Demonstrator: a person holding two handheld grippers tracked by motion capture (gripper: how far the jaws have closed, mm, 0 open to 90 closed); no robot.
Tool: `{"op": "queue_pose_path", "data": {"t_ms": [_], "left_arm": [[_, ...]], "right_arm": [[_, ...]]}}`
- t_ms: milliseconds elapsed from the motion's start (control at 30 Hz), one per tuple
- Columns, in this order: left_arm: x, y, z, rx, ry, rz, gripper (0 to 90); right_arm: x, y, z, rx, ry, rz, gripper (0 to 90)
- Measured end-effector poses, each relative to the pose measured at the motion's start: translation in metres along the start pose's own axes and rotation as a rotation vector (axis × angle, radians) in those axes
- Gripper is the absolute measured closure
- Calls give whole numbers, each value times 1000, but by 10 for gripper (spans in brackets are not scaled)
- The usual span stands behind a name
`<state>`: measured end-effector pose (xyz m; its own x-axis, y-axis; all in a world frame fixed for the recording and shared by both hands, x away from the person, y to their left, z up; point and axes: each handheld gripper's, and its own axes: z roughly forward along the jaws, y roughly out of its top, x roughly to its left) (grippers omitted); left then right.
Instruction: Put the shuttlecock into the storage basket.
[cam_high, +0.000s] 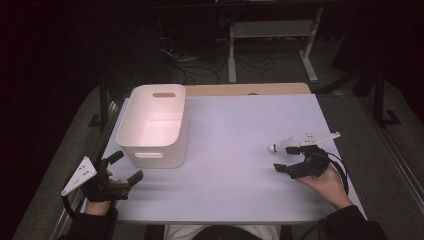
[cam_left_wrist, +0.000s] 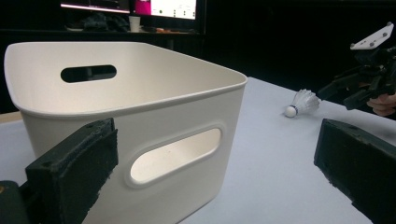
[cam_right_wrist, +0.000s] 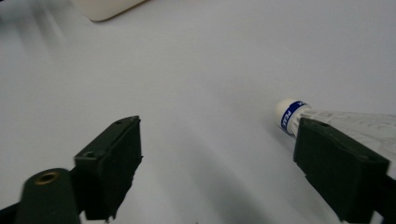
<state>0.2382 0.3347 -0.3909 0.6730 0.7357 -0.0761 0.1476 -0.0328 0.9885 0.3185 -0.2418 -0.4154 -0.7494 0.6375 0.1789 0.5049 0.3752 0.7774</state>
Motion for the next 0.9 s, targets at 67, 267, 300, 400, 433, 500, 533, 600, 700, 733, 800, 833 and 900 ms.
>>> {"op": "queue_pose_path", "data": {"t_ms": [67, 267, 300, 400, 433, 500, 533, 600, 700, 733, 800, 833, 900], "left_arm": [[0, 0, 0, 1, 0, 0, 0], [0, 0, 0, 0, -1, 0, 0], [0, 0, 0, 1, -1, 1, 0], [1, 0, 0, 3, -1, 0, 0], [1, 0, 0, 4, -2, 0, 0], [1, 0, 1, 6, -4, -2, 0], [1, 0, 1, 7, -5, -3, 0], [1, 0, 1, 8, -7, -3, 0], [1, 0, 1, 8, -8, -3, 0], [1, 0, 1, 8, -8, -3, 0], [1, 0, 2, 7, -7, -2, 0], [1, 0, 2, 7, -7, -2, 0], [1, 0, 2, 6, -6, -2, 0]], "right_arm": [[0, 0, 0, 3, 3, 2, 208], [-3, -2, 1, 47, 3, 11, 410], [-6, -3, 1, 64, -11, 17, 490], [-10, -5, 1, 86, -32, 22, 598], [-11, -5, 0, 91, -37, 25, 636], [-13, -6, 0, 97, -51, 19, 712], [-14, -6, -1, 98, -51, 20, 741], [-15, -6, -1, 99, -59, 17, 791], [-17, -7, -2, 101, -66, 13, 842], [-17, -7, -2, 101, -66, 13, 842], [-18, -7, -3, 107, -73, 15, 871], [-18, -7, -3, 107, -73, 15, 871], [-18, -7, -2, 114, -79, 10, 887]]}}
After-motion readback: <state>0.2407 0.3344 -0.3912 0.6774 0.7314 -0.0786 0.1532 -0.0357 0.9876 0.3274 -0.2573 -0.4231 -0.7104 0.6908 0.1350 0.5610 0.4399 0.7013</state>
